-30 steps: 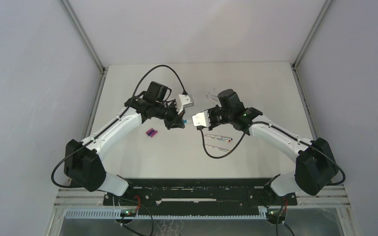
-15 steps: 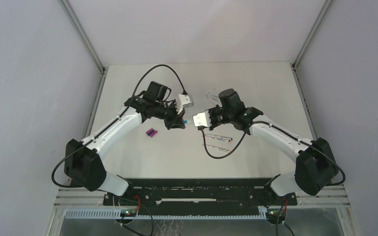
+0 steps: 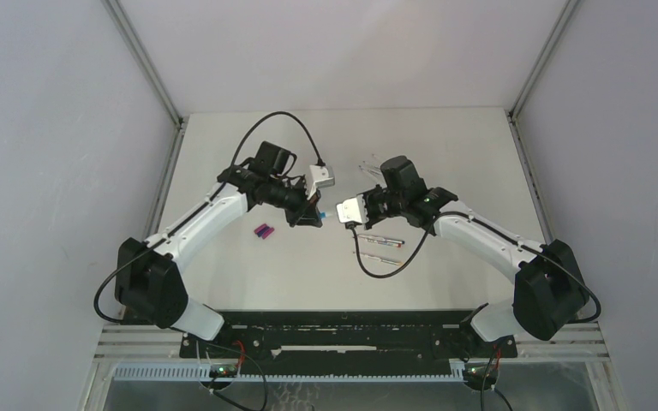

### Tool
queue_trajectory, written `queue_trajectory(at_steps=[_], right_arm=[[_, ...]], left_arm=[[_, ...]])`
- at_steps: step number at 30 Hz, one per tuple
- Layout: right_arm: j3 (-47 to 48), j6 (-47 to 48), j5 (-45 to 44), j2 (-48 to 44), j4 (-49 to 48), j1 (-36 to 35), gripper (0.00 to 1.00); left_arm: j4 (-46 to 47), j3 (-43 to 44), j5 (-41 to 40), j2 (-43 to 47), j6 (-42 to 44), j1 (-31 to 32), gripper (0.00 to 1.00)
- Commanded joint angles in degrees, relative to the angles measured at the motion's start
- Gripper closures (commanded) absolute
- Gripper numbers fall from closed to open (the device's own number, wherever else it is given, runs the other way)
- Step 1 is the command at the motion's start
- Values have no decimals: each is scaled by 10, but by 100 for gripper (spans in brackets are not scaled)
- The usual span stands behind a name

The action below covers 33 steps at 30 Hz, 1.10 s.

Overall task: Open the pen caps
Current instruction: Open the pen cap from the pen.

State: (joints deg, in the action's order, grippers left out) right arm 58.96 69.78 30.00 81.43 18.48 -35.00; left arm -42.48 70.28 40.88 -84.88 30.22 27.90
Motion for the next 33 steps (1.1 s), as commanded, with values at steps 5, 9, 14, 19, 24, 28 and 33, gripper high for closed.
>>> queue_trajectory(at_steps=[5,9,14,19,24,28,33], right_arm=[[7,20,-109,10,42,3,100],[0,22,-141,16,16,-8,100],[-9,11,-157,13,-19,-8,100],[-12,-6,-143,6,-32,-8,100],[-12,-7,-138,8,-29,2,100],[-3,-27,-120,15,-22,31,100],[-4,-24,-114,11,-25,60,100]], left_arm=[[-92,21,11,-3,14,-13,100],[-105,24,20,-8,24,-11,100],[-124,28,29,-11,43,-5,100],[-126,29,27,-15,45,-6,100],[-101,24,5,-3,26,-5,100],[-47,5,-54,24,-13,-7,100],[-102,18,-12,12,27,-8,100]])
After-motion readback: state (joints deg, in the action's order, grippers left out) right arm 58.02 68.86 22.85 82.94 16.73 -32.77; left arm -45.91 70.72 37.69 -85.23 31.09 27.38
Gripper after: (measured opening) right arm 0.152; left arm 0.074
